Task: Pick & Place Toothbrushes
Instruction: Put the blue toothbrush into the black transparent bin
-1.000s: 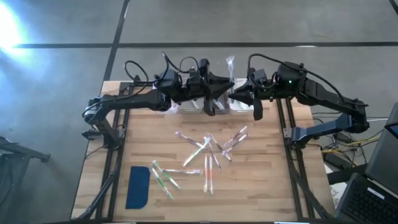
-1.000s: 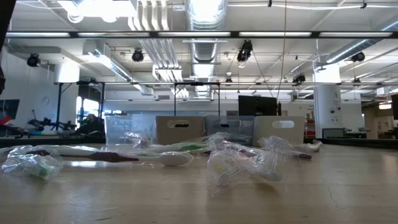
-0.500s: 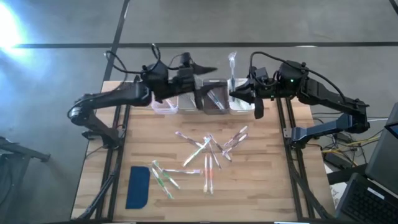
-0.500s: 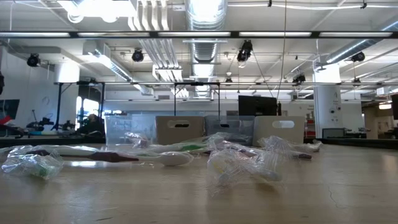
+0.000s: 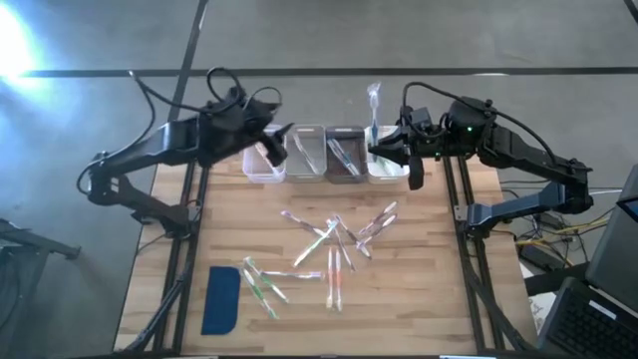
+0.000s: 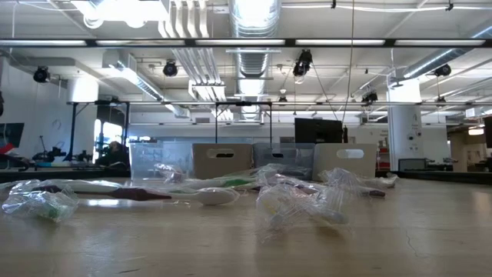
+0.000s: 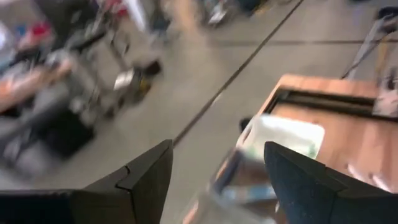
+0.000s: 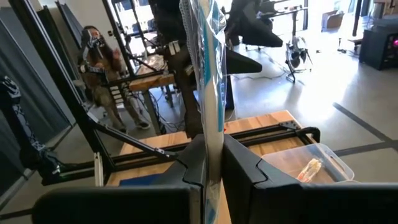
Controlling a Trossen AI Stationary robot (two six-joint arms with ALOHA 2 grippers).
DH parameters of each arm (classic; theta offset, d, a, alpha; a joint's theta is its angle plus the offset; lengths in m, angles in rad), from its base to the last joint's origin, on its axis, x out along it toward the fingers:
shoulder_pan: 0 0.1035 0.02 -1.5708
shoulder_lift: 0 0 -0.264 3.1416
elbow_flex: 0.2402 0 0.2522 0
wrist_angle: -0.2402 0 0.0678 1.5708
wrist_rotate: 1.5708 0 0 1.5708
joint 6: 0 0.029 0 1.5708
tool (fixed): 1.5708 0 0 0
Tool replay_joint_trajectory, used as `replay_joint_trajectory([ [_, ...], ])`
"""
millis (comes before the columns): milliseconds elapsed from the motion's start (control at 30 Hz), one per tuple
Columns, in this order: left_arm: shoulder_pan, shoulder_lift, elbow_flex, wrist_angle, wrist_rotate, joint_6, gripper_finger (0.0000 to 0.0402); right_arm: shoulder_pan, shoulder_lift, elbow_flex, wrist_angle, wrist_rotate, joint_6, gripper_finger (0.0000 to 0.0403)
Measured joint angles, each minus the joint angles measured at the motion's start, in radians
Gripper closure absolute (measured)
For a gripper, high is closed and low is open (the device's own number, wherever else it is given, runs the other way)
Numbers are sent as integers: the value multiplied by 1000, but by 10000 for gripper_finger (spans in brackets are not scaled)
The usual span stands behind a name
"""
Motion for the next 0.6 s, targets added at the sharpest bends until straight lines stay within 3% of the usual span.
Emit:
replay_joint_trajectory([
  [333, 0, -73, -32, -466, -243, -475, 144, -1, 0, 0, 1, 18, 21, 380],
  [600, -2, -97, -78, -572, -187, -523, 145, -37, 0, 1, -65, 125, 137, 380],
])
